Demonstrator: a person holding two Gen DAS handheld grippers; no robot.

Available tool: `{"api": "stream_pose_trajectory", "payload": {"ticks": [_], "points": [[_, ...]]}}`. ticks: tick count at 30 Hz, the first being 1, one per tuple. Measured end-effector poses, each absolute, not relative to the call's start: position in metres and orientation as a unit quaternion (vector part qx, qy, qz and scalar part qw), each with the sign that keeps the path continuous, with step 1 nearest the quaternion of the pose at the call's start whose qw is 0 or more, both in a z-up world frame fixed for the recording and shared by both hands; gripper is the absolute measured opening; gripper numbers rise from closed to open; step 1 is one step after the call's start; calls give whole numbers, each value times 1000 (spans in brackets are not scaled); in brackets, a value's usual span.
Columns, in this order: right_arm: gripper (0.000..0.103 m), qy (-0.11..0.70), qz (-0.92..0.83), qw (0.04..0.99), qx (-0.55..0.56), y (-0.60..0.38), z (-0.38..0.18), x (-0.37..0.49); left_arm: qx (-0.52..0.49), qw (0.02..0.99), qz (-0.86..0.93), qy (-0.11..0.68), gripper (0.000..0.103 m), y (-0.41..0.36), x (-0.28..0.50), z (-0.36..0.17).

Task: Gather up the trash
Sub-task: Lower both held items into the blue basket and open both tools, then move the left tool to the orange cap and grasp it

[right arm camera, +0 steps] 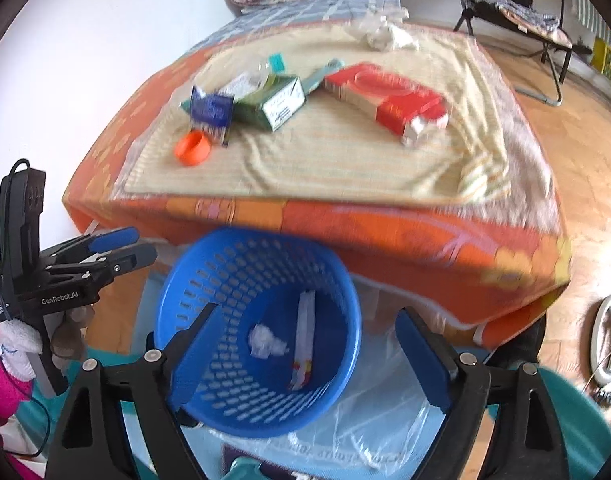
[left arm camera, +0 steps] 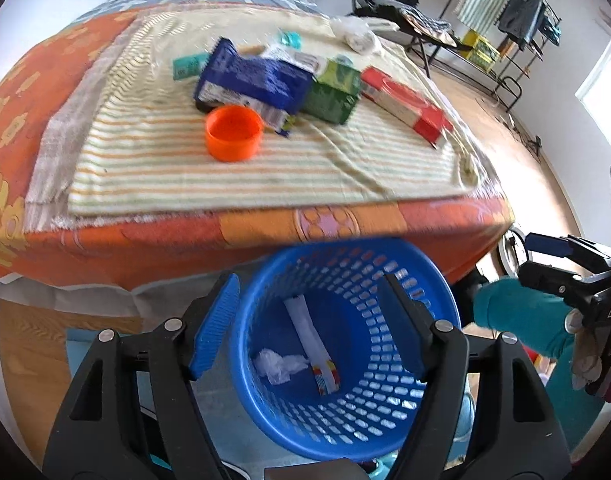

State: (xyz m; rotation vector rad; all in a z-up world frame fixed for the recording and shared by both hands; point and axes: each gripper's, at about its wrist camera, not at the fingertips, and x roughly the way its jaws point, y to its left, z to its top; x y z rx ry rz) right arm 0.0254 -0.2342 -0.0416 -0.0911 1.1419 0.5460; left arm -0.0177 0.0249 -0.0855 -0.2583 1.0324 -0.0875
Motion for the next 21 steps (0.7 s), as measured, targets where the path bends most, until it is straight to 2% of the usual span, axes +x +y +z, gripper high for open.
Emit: {"api": "stream_pose_trajectory", "payload": {"ticks": [5, 12, 17, 21], "points": [[90, 502, 262, 823, -57, -226, -27, 46, -122, 869, -19, 478, 74, 37, -1, -79], [102, 449, 274, 844, -106, -214, -11, 86, -111, 879, 2, 463, 74, 48, 30, -72], [103, 420, 260, 860, -130, -216, -9, 133, -110, 878, 7, 465, 74, 51, 50, -74], [103, 427, 259, 858, -121, -222, -18, 170, -102, 876, 8, 472, 74, 51, 62, -80]]}}
